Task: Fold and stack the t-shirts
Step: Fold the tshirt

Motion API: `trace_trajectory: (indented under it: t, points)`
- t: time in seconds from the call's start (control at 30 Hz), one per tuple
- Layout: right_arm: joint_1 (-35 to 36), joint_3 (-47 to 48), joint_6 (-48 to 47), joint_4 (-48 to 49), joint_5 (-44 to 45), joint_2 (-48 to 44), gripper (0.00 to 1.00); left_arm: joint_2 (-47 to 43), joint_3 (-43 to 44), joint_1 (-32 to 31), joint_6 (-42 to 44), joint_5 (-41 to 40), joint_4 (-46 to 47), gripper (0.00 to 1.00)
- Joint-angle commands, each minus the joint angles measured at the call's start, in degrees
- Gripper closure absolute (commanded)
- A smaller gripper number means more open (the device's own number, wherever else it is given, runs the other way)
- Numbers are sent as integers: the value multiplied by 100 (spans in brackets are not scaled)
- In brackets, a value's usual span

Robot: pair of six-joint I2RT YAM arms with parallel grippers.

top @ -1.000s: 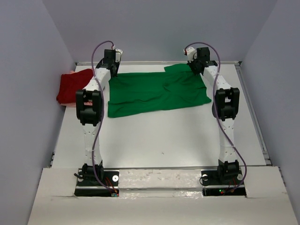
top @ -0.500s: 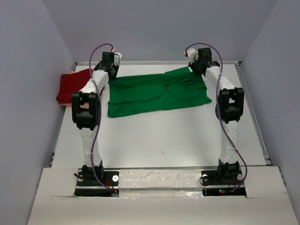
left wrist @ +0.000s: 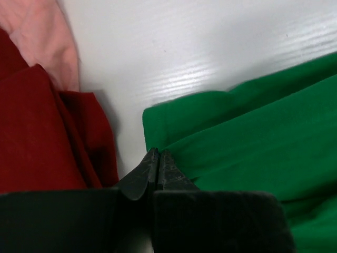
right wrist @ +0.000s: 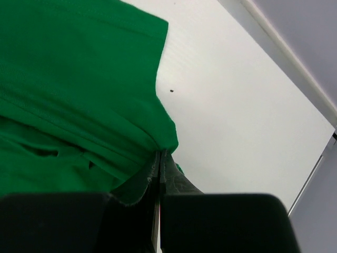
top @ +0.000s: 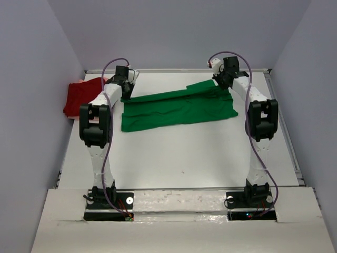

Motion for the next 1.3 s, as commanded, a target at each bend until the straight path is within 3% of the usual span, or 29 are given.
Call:
trace_trajectory:
  t: [0.0,0.47,1.27]
  points:
    - [-2,-154,-1,90,83,-396,100,-522,-233,57,21,135,-16,100]
    - [-2,-796,52,90,39,-722,100,-671,-637,57,82,259,-122,100]
    - [51,-1165,-27,90,136,-212,100,-267,-795,-4,65,347,-148,100]
